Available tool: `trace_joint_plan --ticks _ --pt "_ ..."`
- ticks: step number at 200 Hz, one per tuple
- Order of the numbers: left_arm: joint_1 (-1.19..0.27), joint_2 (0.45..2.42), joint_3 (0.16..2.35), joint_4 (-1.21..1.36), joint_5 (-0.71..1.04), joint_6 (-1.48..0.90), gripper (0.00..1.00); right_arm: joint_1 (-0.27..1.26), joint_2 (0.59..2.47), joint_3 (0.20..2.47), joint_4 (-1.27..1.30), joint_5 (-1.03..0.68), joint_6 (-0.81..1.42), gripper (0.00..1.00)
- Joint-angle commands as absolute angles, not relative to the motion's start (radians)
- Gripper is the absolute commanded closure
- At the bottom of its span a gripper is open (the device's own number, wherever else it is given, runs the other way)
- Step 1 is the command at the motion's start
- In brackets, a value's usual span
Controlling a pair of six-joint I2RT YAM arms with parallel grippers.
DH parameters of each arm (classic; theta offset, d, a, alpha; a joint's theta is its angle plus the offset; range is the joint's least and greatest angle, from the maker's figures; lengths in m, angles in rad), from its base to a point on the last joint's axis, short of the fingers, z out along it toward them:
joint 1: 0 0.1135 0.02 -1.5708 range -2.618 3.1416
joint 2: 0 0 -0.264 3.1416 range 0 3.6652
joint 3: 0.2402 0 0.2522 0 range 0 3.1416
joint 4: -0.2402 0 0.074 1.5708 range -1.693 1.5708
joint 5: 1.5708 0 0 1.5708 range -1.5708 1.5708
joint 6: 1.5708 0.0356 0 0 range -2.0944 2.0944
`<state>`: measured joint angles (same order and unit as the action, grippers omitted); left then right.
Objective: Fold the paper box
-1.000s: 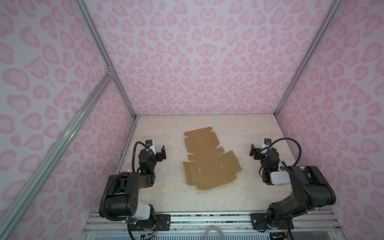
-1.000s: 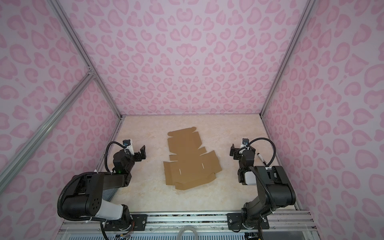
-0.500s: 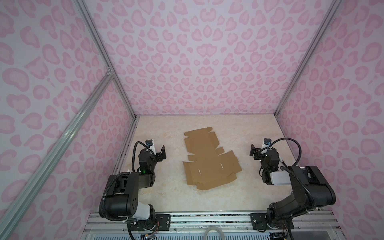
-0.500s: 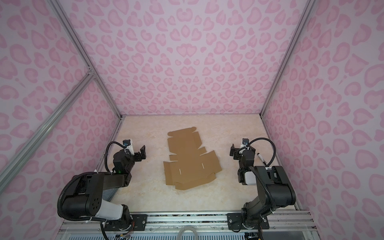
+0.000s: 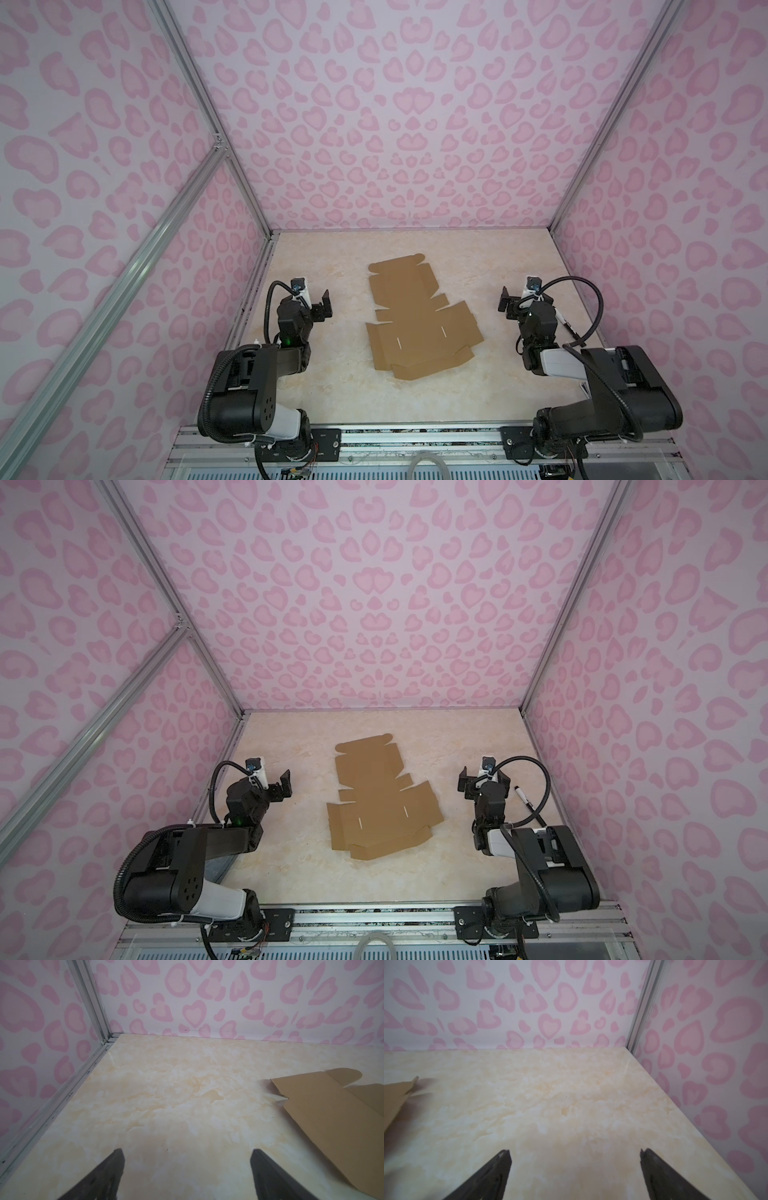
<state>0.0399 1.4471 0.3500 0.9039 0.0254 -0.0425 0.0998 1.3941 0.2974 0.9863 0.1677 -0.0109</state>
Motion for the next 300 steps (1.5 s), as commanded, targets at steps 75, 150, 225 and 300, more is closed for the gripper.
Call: trace_joint_plan --ticks 75,150,225,300 --pt "0.065 1.186 0.721 0.311 -0.020 -0.643 0.03 0.121 0.781 0.339 0.538 0.085 0.760 0.00" --pt "0.124 1.300 0.809 0.200 0.379 -0.850 0.03 0.585 0.768 0.417 -0.017 0.149 1.071 0.09" --pt "0.112 1.298 0.877 -0.155 0.305 -0.743 0.03 1.006 0.794 0.312 -0.075 0.337 1.467 0.26" --pt "0.069 1.275 0.904 -0.222 0.238 -0.693 0.02 1.077 1.048 0.308 0.092 0.261 1.618 0.36"
